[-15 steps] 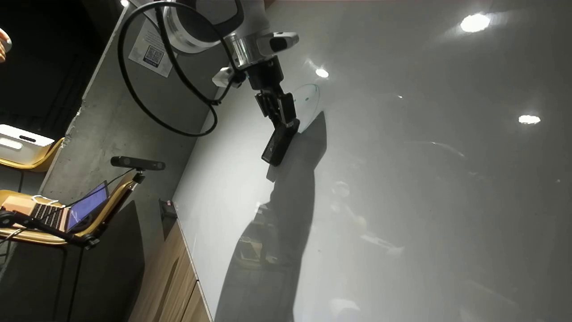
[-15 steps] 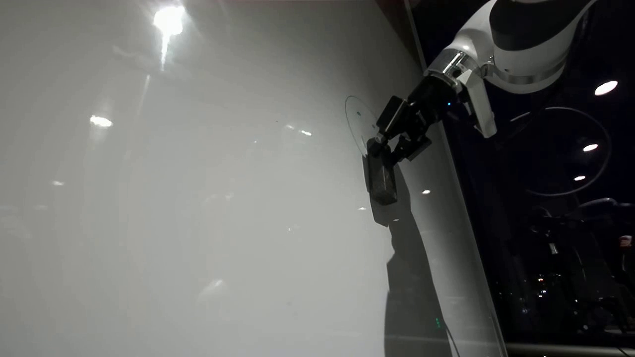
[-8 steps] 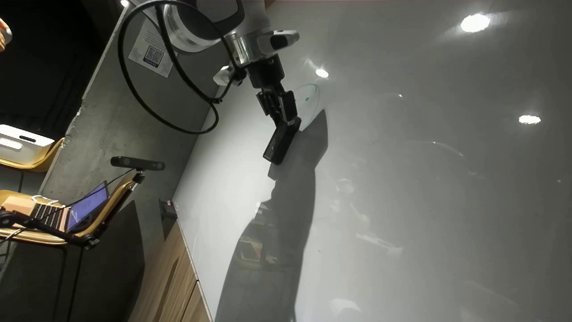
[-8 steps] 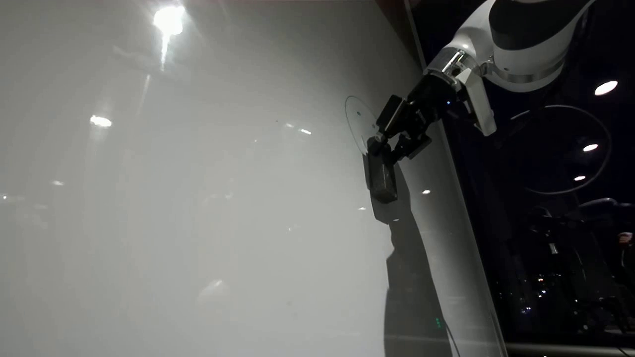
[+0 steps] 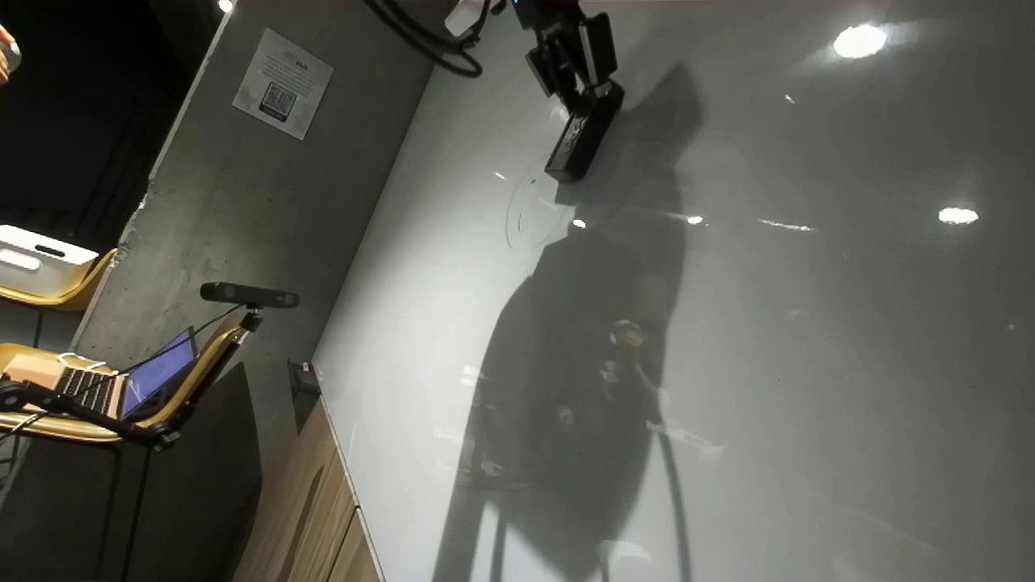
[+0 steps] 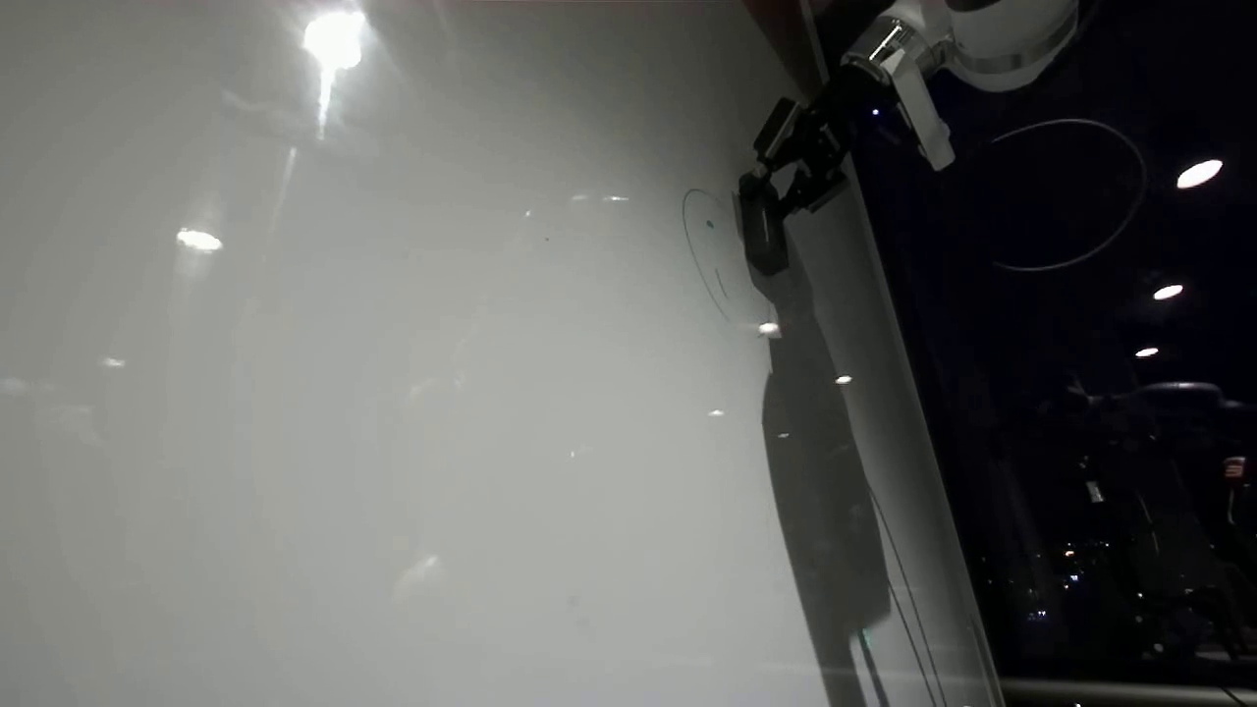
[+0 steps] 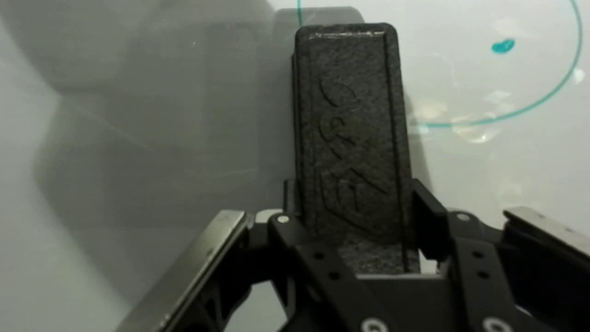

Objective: Erase the drawings on the board

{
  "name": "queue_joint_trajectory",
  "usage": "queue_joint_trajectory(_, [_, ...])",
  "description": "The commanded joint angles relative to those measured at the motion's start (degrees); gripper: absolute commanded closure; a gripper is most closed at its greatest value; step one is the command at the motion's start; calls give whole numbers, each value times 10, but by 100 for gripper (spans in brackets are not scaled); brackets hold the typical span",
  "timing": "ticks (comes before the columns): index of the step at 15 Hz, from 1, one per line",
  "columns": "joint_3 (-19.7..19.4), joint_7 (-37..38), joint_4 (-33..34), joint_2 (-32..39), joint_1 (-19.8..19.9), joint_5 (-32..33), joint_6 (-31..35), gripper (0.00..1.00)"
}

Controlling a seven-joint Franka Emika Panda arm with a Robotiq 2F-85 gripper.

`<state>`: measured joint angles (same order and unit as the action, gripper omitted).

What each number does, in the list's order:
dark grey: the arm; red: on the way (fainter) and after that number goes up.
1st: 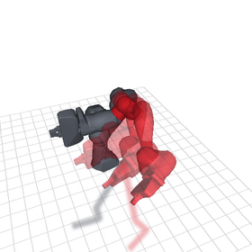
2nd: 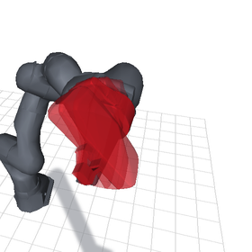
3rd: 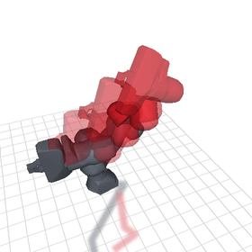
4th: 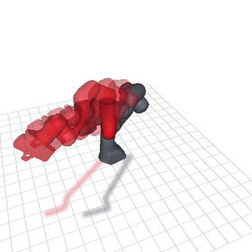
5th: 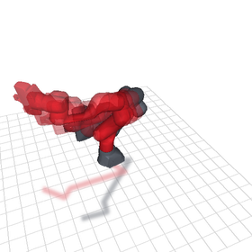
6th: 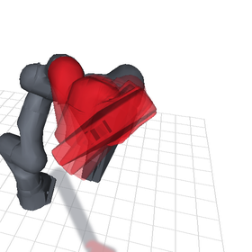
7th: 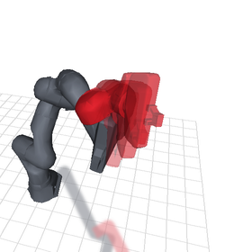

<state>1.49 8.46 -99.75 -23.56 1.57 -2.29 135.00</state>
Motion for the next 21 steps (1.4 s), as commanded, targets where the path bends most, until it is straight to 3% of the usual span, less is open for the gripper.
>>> queue_joint_trajectory(1, [-14,-11,141,78,1,-2,-47,68])
queue_joint_trajectory(4, [-12,-9,178,93,-2,-3,-86,68])
queue_joint_trajectory(9, [-9,-6,144,86,-5,-4,-90,68])
queue_joint_trajectory(21, [-10,-18,-48,38,-5,-1,-35,68])
